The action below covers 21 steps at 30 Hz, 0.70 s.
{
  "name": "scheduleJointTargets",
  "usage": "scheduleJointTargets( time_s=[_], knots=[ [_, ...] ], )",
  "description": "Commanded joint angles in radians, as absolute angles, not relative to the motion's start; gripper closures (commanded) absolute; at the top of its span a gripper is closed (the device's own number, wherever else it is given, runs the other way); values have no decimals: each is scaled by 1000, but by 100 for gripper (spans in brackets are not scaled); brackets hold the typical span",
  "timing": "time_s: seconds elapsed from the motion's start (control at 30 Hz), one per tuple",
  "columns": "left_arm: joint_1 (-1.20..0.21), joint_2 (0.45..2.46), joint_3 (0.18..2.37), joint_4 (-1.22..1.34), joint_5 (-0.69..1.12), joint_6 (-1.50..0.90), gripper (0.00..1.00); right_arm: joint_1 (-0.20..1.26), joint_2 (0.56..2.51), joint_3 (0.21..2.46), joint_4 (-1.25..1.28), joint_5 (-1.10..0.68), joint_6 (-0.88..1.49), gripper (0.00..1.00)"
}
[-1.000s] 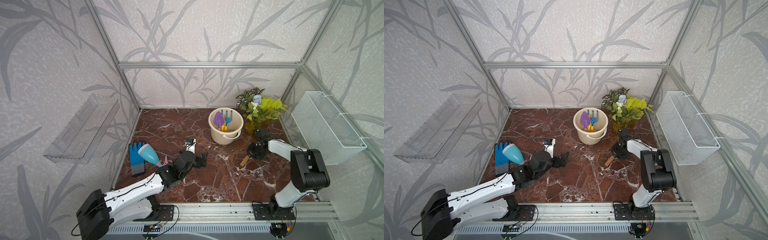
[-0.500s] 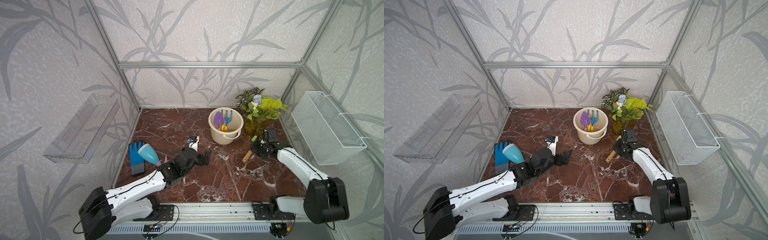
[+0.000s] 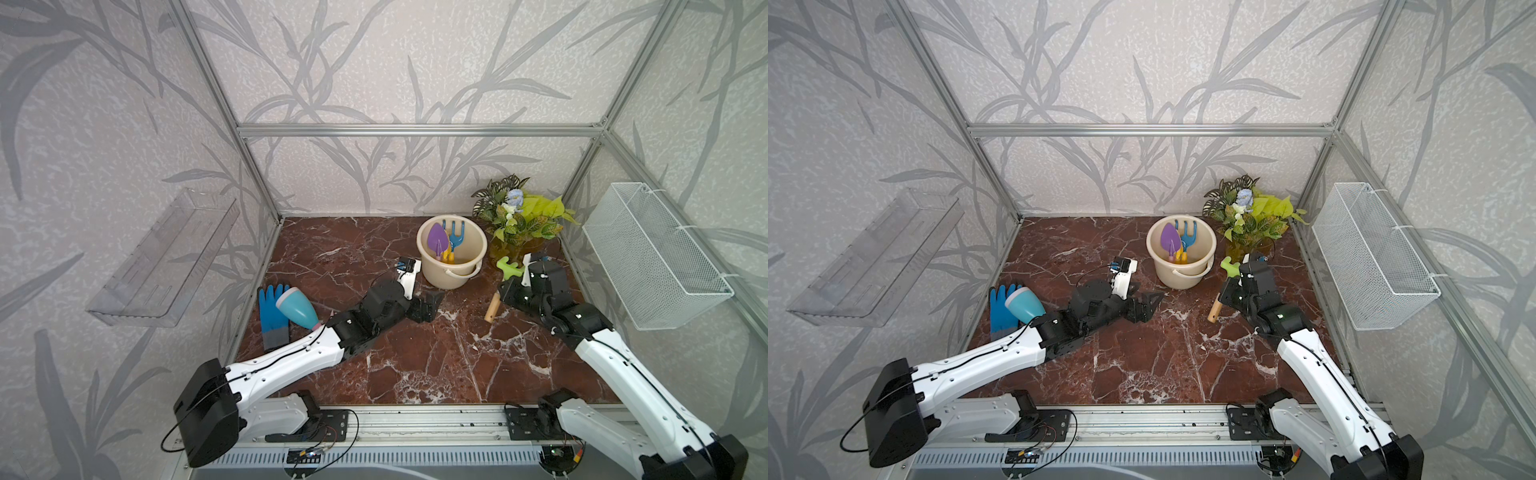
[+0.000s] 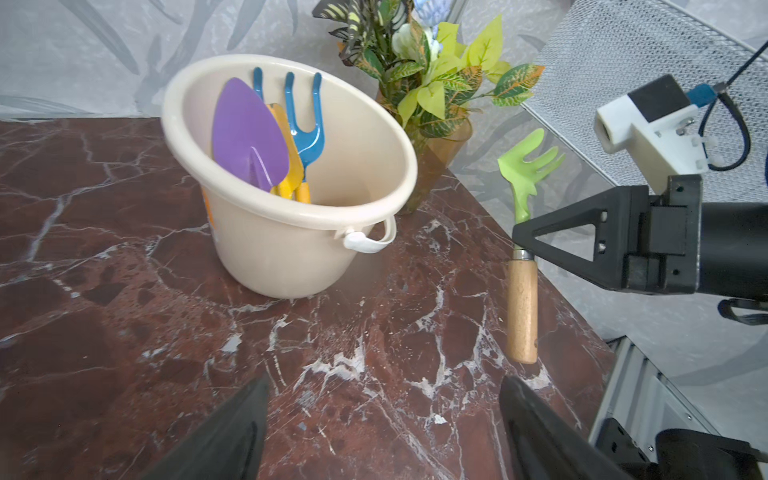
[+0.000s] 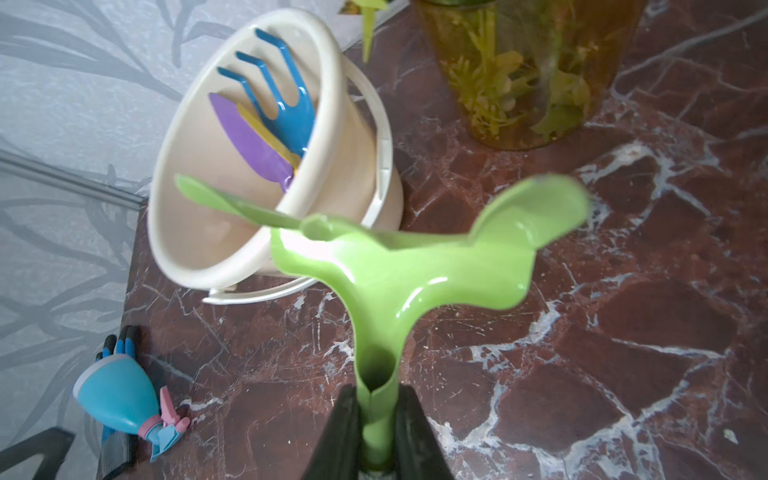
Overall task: Organize the gardening tools
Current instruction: Pick up the gardening tool from the center of the board.
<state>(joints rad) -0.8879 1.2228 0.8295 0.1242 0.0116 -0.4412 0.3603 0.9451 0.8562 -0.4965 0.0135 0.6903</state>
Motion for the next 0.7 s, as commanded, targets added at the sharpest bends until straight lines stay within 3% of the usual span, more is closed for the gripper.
scheduleJointTargets(
  time_s=[0.0, 0.13, 0.37, 0.67],
  knots=[
    [-888, 1259, 885, 195, 123, -442, 11, 404, 911, 896, -443, 35, 641, 89],
    [-899, 1319, 932, 223, 177, -450, 4, 459, 901, 916, -397, 52, 626, 90],
    [-949, 1413, 1015, 233, 176, -434, 4, 505, 895, 934, -317, 41, 639, 90],
    [-983, 1487, 1069, 233, 146, -427, 14, 511, 855, 936, -267, 27, 682, 90]
  ],
)
